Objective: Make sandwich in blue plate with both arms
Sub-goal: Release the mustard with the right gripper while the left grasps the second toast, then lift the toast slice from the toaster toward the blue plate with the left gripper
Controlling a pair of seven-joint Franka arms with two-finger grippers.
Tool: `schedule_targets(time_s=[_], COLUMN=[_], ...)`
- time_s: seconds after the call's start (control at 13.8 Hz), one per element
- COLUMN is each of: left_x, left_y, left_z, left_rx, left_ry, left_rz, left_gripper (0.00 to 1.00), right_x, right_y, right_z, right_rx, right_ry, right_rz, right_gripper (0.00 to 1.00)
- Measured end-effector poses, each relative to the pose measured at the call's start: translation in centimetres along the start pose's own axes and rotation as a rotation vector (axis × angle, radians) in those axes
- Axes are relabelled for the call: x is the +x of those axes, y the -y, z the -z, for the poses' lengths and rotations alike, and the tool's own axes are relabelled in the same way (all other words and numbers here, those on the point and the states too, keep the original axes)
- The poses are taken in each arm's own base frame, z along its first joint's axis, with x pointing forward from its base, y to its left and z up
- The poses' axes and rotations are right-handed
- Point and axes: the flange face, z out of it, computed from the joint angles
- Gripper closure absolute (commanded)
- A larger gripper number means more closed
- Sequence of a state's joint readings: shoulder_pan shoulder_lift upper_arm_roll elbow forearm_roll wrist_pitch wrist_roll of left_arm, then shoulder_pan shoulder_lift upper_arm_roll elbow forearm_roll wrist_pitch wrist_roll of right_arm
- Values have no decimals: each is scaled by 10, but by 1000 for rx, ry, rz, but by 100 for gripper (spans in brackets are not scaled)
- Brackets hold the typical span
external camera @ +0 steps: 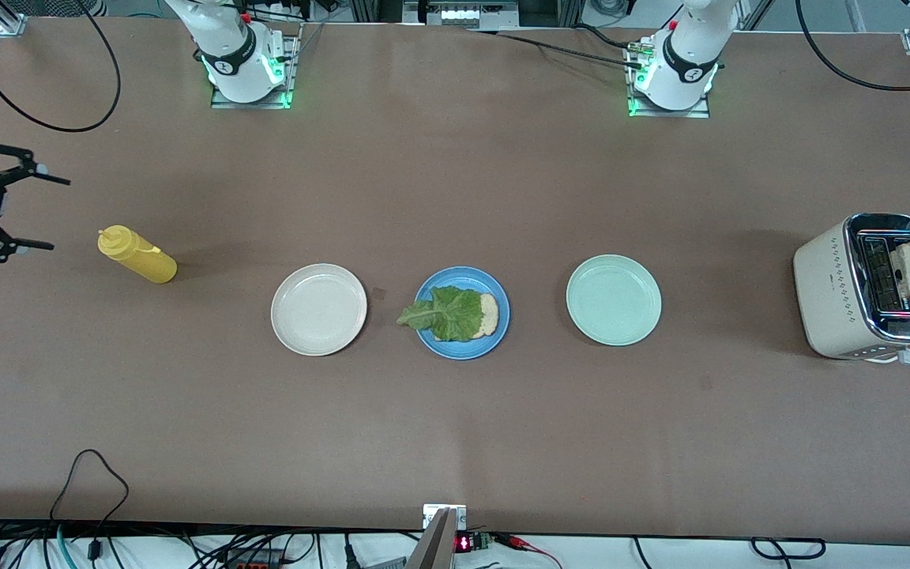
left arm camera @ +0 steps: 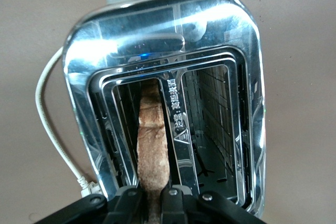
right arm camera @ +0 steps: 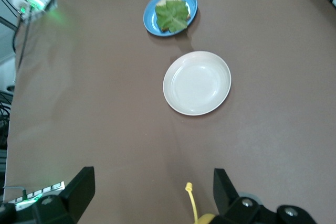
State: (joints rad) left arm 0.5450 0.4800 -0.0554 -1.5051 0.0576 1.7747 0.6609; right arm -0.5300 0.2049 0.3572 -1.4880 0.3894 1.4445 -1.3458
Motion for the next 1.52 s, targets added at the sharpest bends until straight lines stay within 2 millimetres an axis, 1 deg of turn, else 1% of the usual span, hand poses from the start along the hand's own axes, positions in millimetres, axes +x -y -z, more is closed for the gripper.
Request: schedule_targets(time_s=[0.07, 0.22, 0.29, 0.36, 0.43, 0.51, 0.58, 0.65, 0.8, 0.87, 1.01, 1.08, 1.16, 1.3, 1.37, 1.45, 1.52], left_x=[0, -2, -3, -4, -2, 3, 9, 14, 28, 36, 51, 57, 63, 77, 85, 91, 96], left_y=[-1, -6, -12, -23, -39, -60, -87, -120, -196, -232, -297, -323, -350, -403, -435, -469, -508], left_z=[12, 43, 58, 74, 91, 107, 123, 136, 152, 154, 148, 142, 134, 112, 99, 85, 68], left_rx=[12, 36, 33, 23, 11, -1, -13, -28, -50, -56, -112, -152, -190, -240, -254, -265, -277], left_ry=[-15, -45, -43, -35, -28, -22, -15, 1, 47, 59, 74, 83, 85, 69, 47, 22, 0], left_rz=[0, -5, -11, -24, -45, -64, -68, -53, 4, 21, 19, 18, 19, 35, 46, 57, 71], left_gripper=[97, 98, 99, 99, 99, 99, 99, 99, 99, 99, 99, 99, 99, 99, 99, 99, 99], right_x=[21, 64, 85, 105, 119, 128, 133, 135, 136, 134, 121, 111, 99, 68, 54, 44, 40], right_y=[10, 32, 43, 54, 62, 65, 65, 63, 55, 48, 31, 24, 17, 2, -7, -14, -18], right_z=[1, 1, -1, -7, -13, -19, -24, -29, -43, -51, -59, -58, -53, -39, -36, -35, -36], right_rx=[-37, -126, -163, -195, -217, -238, -267, -296, -336, -346, -356, -361, -368, -382, -387, -400, -410], right_ry=[56, 164, 202, 229, 242, 250, 261, 276, 297, 299, 302, 303, 301, 295, 295, 297, 308], right_rz=[-35, -157, -221, -293, -365, -440, -514, -586, -737, -828, -956, -996, -1031, -1104, -1133, -1148, -1153], right_gripper=[0, 0, 0, 0, 0, 0, 0, 0, 0, 0, 0, 0, 0, 0, 0, 0, 0])
